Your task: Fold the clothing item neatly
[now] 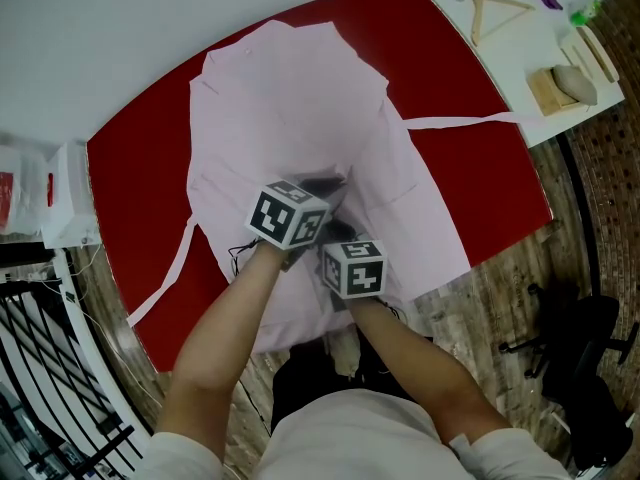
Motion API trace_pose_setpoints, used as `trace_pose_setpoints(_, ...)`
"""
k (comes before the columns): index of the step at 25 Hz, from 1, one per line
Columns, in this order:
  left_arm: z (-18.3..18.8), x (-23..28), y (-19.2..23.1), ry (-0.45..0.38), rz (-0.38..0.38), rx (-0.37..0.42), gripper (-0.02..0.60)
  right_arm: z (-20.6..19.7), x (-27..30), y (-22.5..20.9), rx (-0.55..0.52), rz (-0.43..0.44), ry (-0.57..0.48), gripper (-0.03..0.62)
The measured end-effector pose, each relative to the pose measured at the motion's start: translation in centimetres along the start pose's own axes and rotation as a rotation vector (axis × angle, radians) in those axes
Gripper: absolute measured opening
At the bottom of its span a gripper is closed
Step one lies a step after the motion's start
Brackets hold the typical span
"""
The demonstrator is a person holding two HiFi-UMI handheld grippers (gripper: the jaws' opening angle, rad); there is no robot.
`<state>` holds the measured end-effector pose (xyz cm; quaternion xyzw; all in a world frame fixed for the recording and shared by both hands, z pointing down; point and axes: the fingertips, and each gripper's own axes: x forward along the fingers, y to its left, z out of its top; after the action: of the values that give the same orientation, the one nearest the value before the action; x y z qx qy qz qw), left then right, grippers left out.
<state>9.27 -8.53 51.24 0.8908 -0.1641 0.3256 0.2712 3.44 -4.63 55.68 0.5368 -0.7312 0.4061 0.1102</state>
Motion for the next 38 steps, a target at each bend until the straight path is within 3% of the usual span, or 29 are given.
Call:
trace_pose_setpoints(7, -0.7, -0.5, -1.5, 0.064, -0.052, 0.094, 0.144, -0.5, -0.3, 0.1, 0.089, 0.033, 0.027, 0.031)
trace_pose_setpoints(12, -1.8, -1.6, -2.2, 0.069, -0.084, 0.118, 0.150, -1.3, -0.9, 0.6, 0.131, 0.075, 0.079, 0.031)
trace_pose_setpoints(15, -3.3, -2.5, -1.5, 0.063, -0.075, 0.093, 0.150, -1.9, -1.9, 0.3, 0.128, 0.103, 0.115, 0.031)
trace_pose_setpoints(19, -6.5, -2.7, -1.6, 0.122, -0.073, 0.102, 0.147, -1.4, -4.2, -1.1, 0.146, 0.133, 0.132, 0.031)
trace_pose_setpoints(23, -8.1, -2.3, -1.5, 0.172, 0.005, 0.219, 0.147, 1.5, -5.3, -3.5, 0.159, 0.105, 0.073, 0.031)
trace_pose_setpoints(28, -7.6, -1.5, -1.4, 0.183, 0.182, 0.511, 0.147, 6.3, -3.1, -7.1, 0.191, 0.047, 0.002, 0.070)
trace_pose_setpoints(30, -7.7, -0.8, -1.3, 0.192, 0.217, 0.573, 0.147, 7.2, -1.9, -7.5, 0.182, 0.050, 0.008, 0.078)
trace_pose_setpoints(32, -7.9, -0.2, -1.1, 0.198, 0.224, 0.572, 0.129, 7.4, -1.0, -7.8, 0.154, 0.040, 0.025, 0.078)
trace_pose_setpoints(34, -8.2, 0.0, -0.9, 0.202, 0.220, 0.548, 0.020, 7.3, -0.4, -8.5, 0.112, 0.002, 0.053, 0.074)
trace_pose_setpoints(38, -8.8, -0.7, -1.2, 0.219, 0.168, 0.498, 0.003, 7.0, -0.7, -8.7, 0.101, -0.001, 0.066, 0.025)
